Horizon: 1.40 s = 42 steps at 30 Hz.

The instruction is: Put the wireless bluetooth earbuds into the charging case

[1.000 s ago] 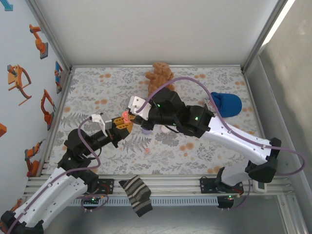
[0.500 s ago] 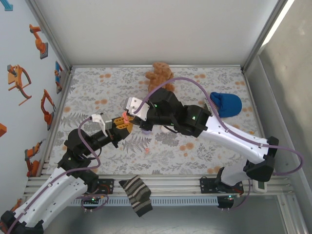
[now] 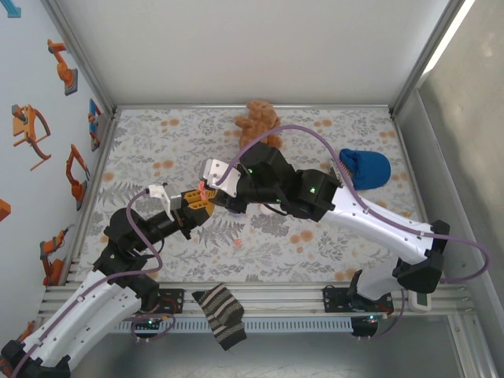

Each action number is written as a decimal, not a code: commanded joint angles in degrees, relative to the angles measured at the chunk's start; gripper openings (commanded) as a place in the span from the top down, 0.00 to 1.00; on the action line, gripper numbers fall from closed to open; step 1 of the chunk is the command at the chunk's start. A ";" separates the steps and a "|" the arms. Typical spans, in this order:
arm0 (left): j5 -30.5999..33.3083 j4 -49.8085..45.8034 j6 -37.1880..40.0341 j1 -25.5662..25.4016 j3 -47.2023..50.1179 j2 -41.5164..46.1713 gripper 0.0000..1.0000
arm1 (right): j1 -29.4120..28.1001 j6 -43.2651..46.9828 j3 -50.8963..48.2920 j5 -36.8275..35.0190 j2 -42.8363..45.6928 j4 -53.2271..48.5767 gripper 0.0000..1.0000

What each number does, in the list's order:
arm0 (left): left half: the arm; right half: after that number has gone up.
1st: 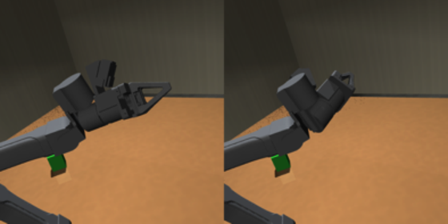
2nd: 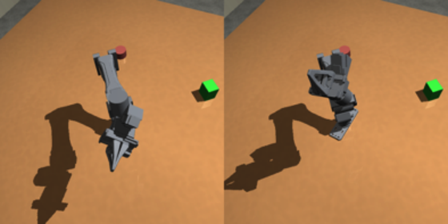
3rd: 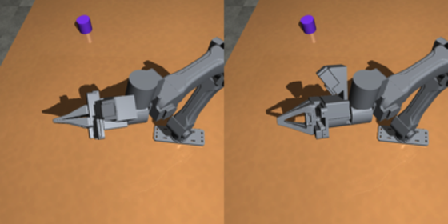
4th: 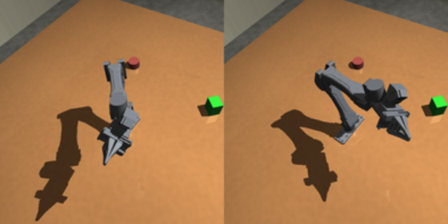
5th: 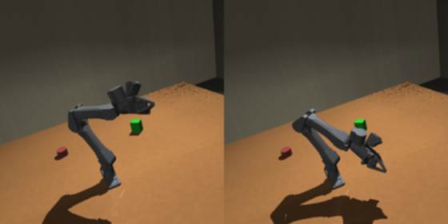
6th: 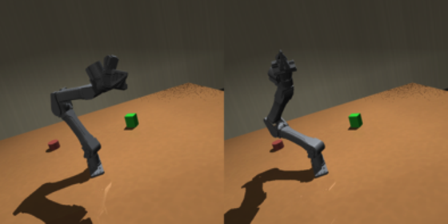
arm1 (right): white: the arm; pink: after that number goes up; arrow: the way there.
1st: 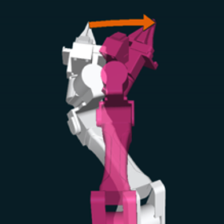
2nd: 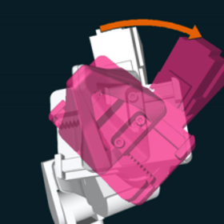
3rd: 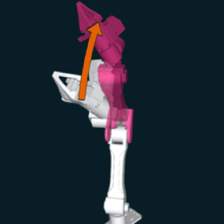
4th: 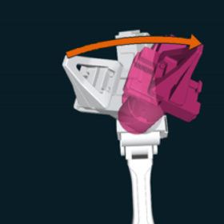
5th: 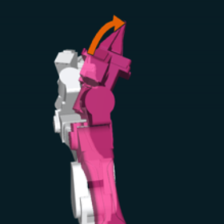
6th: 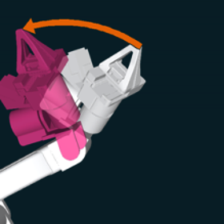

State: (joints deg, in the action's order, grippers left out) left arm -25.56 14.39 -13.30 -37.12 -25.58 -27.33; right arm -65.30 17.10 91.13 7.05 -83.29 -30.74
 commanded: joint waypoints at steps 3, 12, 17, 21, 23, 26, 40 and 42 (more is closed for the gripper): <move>-0.54 1.57 0.33 -0.23 0.09 0.36 1.00 | -0.42 -0.74 1.68 2.26 -0.56 -0.99 0.70; -0.53 1.47 0.29 -0.22 0.27 0.65 1.00 | -0.42 -1.61 1.55 0.98 1.80 1.24 0.62; -0.49 1.41 0.20 -0.15 0.40 0.70 1.00 | -0.32 -2.78 0.42 -1.25 3.75 3.53 0.52; -0.45 1.18 0.20 -0.22 0.45 0.82 1.00 | -0.34 -4.12 -1.45 -3.49 5.83 6.10 0.45; -0.36 0.99 0.29 -0.23 0.50 0.98 1.00 | -0.32 -4.53 -2.67 -4.82 6.97 7.56 0.40; -0.19 0.33 0.47 -0.19 0.48 1.37 1.00 | -0.30 -5.35 -5.07 -7.34 8.81 9.92 0.30; 1.07 -4.17 1.34 -0.22 0.45 4.69 1.00 | 0.02 -7.99 -12.11 -17.02 13.74 13.88 0.00; 1.29 -4.63 1.50 -0.19 0.36 4.83 1.00 | 0.06 -8.74 -12.59 -18.57 14.00 13.87 0.00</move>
State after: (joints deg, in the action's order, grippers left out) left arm -24.82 10.41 -12.99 -37.10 -25.34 -23.27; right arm -65.34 10.02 79.44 -7.88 -70.81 -18.92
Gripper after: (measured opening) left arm 0.220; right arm 0.995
